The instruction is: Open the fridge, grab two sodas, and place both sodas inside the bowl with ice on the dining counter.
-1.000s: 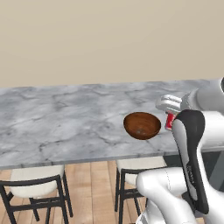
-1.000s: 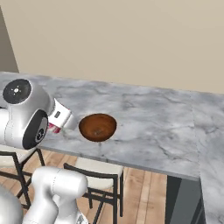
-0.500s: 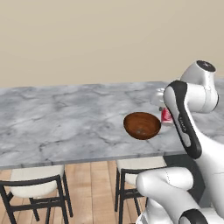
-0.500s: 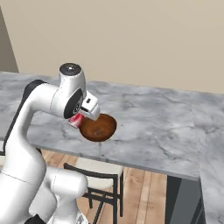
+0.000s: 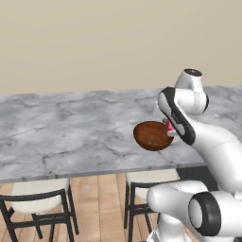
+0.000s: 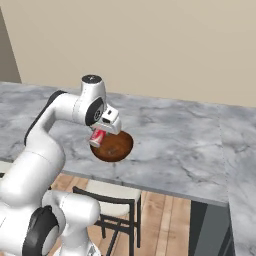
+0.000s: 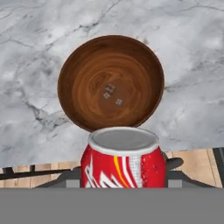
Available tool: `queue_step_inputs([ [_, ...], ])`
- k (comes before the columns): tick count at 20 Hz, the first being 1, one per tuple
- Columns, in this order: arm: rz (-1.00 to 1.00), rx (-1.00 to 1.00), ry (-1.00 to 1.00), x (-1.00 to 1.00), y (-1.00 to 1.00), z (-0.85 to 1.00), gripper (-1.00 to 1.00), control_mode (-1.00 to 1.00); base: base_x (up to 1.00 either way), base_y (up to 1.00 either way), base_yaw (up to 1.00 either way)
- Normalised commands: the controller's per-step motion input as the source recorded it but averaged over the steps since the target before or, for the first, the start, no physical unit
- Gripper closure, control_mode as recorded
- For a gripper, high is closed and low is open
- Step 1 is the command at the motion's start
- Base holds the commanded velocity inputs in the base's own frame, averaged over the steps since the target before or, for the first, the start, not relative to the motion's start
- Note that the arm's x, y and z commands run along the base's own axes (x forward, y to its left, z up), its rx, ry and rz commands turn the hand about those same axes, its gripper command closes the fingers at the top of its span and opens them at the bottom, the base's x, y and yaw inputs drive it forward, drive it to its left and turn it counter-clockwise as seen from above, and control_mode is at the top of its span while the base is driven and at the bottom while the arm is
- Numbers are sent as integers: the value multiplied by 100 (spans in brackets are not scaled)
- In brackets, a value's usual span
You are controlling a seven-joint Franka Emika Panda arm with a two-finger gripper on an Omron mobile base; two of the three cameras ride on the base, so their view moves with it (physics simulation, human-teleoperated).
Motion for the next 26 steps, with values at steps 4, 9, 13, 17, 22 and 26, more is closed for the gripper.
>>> queue_step_inputs([
  [4,1,-6,6,59,0,-44,100,-100,0,0,0],
  [9,2,-2,10,50,0,-47,100,-100,0,0,0],
  [13,0,0,8,40,0,-40,100,-100,0,0,0],
  [17,0,0,8,38,0,-41,100,-100,0,0,0],
  [22,0,-2,5,34,0,-40,100,-100,0,0,0],
  [26,0,-3,1,28,0,-31,100,-100,0,0,0],
])
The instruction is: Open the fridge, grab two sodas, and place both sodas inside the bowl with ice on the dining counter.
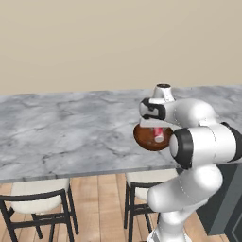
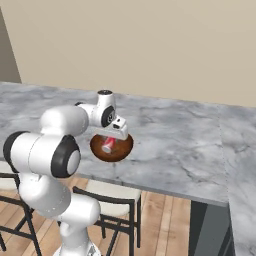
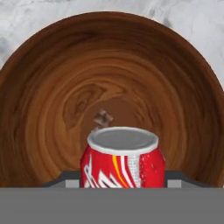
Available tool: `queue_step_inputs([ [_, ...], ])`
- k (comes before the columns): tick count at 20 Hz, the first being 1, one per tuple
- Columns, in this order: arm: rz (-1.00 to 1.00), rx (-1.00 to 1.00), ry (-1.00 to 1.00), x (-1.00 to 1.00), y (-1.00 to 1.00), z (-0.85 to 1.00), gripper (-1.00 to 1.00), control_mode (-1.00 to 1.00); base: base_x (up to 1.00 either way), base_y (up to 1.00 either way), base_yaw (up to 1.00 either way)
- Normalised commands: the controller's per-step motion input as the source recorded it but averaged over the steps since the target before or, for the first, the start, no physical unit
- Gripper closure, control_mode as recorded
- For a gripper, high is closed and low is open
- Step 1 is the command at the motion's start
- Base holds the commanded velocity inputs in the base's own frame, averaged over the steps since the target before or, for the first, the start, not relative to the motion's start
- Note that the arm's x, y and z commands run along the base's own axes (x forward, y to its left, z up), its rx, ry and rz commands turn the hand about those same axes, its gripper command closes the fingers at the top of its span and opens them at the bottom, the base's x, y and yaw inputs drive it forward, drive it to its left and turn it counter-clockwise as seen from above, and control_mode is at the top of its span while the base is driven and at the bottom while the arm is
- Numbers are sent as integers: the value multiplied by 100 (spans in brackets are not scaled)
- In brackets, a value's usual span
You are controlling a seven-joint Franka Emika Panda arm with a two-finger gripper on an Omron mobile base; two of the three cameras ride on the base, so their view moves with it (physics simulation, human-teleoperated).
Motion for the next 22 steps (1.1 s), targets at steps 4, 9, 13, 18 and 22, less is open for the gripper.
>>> queue_step_inputs([
  [4,0,-2,0,26,0,-27,100,-100,0,0,0],
  [9,0,0,1,27,0,-25,100,-100,0,0,0],
  [13,0,0,2,29,0,-22,100,-100,0,0,0],
  [18,0,0,3,23,0,-23,100,-100,0,0,0],
  [22,0,0,4,17,0,-23,100,-100,0,0,0],
])
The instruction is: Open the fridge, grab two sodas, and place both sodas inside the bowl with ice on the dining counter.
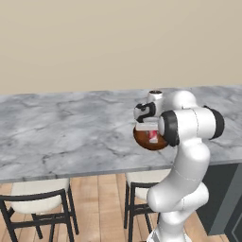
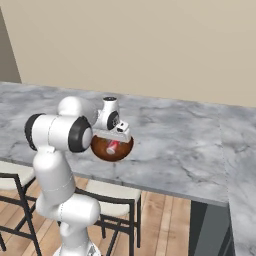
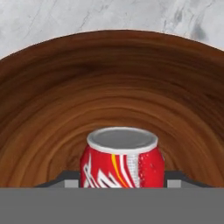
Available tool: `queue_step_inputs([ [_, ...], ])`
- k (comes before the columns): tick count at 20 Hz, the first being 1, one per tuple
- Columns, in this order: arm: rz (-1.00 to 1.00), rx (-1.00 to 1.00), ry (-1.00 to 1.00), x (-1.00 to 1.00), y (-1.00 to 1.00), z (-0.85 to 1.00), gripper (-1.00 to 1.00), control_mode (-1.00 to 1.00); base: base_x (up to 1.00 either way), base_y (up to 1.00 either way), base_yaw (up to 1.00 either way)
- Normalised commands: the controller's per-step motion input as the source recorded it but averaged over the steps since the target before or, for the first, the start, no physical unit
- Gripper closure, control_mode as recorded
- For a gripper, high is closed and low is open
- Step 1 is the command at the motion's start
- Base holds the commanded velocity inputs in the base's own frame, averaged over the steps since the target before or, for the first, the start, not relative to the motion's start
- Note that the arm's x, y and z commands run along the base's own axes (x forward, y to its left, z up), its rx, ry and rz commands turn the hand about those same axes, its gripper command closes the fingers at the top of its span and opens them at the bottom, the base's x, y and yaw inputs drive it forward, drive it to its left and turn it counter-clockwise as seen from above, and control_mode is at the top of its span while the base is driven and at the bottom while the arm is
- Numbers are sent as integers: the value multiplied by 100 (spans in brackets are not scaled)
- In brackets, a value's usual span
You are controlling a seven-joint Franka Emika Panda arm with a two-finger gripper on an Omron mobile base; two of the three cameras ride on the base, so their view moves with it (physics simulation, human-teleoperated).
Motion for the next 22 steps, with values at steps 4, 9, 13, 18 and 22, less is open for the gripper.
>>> queue_step_inputs([
  [4,0,0,5,16,0,-27,100,-100,0,0,0],
  [9,0,-2,2,-2,4,-14,-100,-100,0,0,0],
  [13,0,0,0,-37,0,0,-100,-100,0,0,0],
  [18,0,0,-1,-24,0,13,-100,-100,0,0,0],
  [22,0,0,-6,-28,0,38,-100,-100,0,0,0],
])
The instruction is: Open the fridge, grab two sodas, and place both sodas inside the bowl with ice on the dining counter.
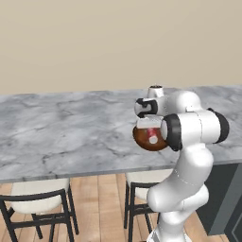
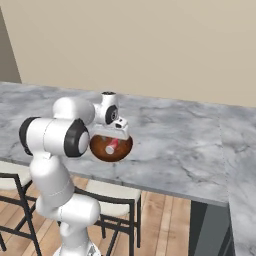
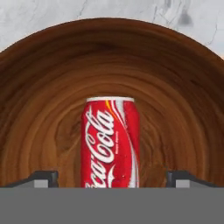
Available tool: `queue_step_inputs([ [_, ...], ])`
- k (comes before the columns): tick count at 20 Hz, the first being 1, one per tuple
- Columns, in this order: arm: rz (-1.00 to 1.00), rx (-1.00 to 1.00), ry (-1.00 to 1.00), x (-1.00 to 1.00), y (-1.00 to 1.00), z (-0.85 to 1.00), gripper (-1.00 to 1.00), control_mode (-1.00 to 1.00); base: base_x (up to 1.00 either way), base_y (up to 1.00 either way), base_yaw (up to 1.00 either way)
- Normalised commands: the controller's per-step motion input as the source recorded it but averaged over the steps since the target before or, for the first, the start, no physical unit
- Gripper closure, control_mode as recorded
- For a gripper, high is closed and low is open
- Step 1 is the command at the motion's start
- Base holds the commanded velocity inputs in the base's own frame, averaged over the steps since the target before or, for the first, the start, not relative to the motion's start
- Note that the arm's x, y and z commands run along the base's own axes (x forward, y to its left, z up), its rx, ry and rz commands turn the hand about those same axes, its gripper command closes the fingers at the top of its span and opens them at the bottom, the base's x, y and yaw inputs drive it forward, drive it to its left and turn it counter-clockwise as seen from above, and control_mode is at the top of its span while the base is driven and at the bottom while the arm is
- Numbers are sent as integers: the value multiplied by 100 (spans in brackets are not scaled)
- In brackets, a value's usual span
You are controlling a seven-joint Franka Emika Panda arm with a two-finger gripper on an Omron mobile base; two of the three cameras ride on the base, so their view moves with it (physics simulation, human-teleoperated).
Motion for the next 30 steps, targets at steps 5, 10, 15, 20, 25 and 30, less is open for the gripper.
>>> queue_step_inputs([
  [5,0,0,-15,-55,0,62,-100,-100,0,0,0],
  [10,0,0,-13,-72,11,61,-100,-100,0,0,0],
  [15,0,0,-5,-74,26,61,-100,-100,0,0,0],
  [20,0,0,-1,-79,35,58,-100,-100,0,0,0],
  [25,0,0,-7,-90,28,57,-100,-100,0,0,0],
  [30,-1,-1,-22,-100,12,35,-100,-100,0,0,0],
])
